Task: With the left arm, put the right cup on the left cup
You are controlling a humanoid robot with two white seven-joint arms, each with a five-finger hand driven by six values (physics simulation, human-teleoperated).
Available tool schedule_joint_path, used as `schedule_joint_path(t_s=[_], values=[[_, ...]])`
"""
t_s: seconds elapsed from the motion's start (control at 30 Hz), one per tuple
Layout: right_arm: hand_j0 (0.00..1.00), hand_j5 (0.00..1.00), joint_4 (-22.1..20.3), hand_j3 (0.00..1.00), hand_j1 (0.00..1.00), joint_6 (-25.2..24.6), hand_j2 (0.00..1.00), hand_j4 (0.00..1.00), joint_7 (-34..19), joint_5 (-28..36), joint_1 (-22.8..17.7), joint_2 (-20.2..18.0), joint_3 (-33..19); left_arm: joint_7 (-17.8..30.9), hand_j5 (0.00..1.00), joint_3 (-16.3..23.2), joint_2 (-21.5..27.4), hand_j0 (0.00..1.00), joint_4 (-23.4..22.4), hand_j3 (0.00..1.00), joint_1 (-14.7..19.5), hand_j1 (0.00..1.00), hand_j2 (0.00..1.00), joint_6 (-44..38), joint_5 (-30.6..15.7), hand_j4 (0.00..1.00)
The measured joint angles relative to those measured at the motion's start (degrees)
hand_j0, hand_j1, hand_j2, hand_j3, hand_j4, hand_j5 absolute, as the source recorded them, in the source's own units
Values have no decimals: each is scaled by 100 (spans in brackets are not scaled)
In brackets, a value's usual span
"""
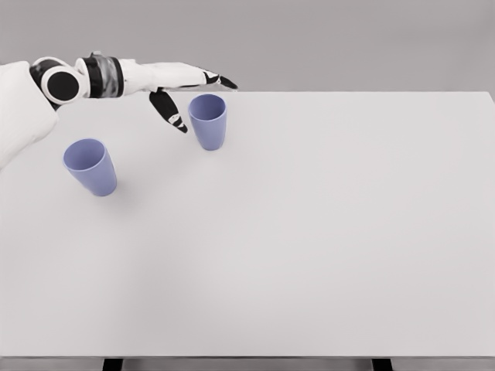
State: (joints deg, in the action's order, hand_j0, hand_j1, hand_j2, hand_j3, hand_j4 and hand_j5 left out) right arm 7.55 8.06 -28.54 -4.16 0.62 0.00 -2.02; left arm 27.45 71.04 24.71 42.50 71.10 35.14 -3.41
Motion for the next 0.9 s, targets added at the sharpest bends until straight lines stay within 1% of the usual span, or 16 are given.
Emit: schedule_joint_path(t_s=[0.1, 0.17, 0.27, 0.4, 0.47, 0.63, 0.9], values=[[100, 100, 0, 100, 100, 0, 100, 100, 0, 0, 0, 0, 0, -50, 100, -219, -14, 100, -1, 100, -9, 100, 100, -1, 387, 100], [100, 100, 0, 100, 100, 0, 100, 100, 0, 0, 0, 0, 0, -64, 100, -416, -55, 100, 2, 100, -149, 100, 100, 1, 725, 100], [100, 100, 0, 100, 100, 0, 100, 100, 0, 0, 0, 0, 1, -74, 100, -579, -119, 100, -34, 100, -158, 100, 100, -1, 967, 100], [100, 100, 0, 100, 100, 0, 100, 100, 0, 0, 0, 0, 0, -78, 100, -653, -280, 100, -149, 100, -176, 100, 100, -1, 1048, 100], [100, 100, 0, 100, 100, 0, 100, 100, 0, 0, 0, 0, 0, -78, 100, -663, -308, 100, -174, 100, -229, 100, 100, -1, 1061, 100], [100, 100, 0, 100, 100, 0, 100, 100, 0, 0, 0, 0, 1, -79, 100, -674, -339, 100, -202, 100, -229, 100, 100, -1, 1075, 100], [100, 100, 0, 100, 100, 0, 100, 100, 0, 0, 0, 0, 1, -83, 100, -659, -500, 100, -423, 100, -334, 100, 100, -1, 1189, 100]])
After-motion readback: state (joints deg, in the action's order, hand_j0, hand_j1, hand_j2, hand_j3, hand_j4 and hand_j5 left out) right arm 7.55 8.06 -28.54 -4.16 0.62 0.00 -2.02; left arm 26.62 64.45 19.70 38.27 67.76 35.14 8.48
